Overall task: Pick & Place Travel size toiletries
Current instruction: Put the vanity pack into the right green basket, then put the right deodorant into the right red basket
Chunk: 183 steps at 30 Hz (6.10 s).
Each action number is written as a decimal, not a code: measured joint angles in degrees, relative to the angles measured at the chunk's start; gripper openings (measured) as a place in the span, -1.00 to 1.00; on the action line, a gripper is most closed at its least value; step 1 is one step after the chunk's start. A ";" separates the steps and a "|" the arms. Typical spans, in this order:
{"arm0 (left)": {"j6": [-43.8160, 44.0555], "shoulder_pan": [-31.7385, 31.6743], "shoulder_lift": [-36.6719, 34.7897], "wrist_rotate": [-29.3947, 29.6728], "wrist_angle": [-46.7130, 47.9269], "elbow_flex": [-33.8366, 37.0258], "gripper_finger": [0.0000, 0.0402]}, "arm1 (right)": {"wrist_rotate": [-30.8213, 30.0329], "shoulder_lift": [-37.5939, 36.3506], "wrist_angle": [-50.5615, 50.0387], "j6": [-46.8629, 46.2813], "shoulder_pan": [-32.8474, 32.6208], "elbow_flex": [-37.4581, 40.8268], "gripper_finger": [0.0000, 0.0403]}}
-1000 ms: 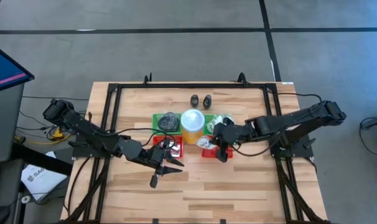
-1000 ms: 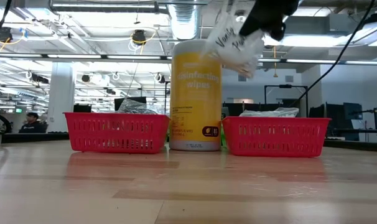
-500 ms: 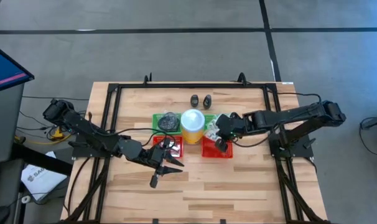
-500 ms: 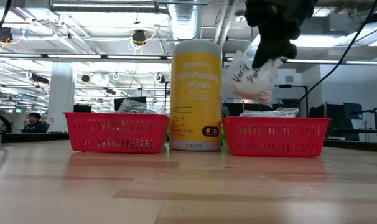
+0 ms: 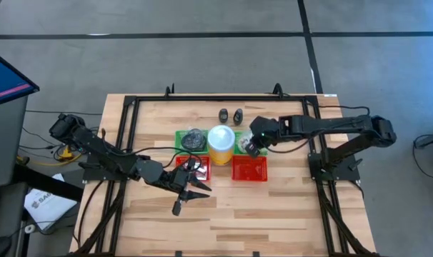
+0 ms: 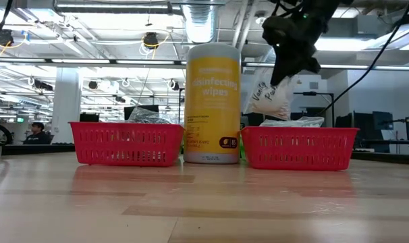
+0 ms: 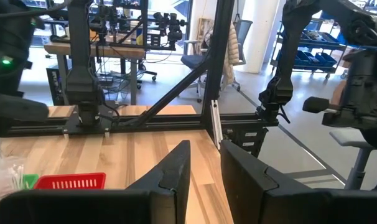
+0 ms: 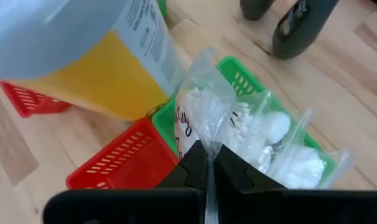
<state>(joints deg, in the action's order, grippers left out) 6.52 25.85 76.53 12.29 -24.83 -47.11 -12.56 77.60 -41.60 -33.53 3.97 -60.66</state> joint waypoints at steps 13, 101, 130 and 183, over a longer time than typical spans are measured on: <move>-0.01 0.00 0.02 0.20 -0.01 0.00 -0.60 | 7.43 0.50 3.17 -1.57 6.38 0.00 -1.00; 0.00 0.00 0.02 0.13 -0.01 0.02 -0.60 | 6.46 -0.01 30.82 10.14 15.94 14.40 -0.27; -0.26 -0.02 0.02 1.75 -0.03 0.02 -0.60 | 6.80 7.96 41.31 19.86 23.23 14.43 0.11; -1.79 -0.04 0.02 2.73 0.00 0.02 -0.60 | 8.20 18.98 55.96 23.51 25.46 14.32 -0.60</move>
<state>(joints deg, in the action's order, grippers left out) 4.73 25.80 76.55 15.03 -24.83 -47.09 -4.36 96.58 14.36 -10.02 29.43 -46.35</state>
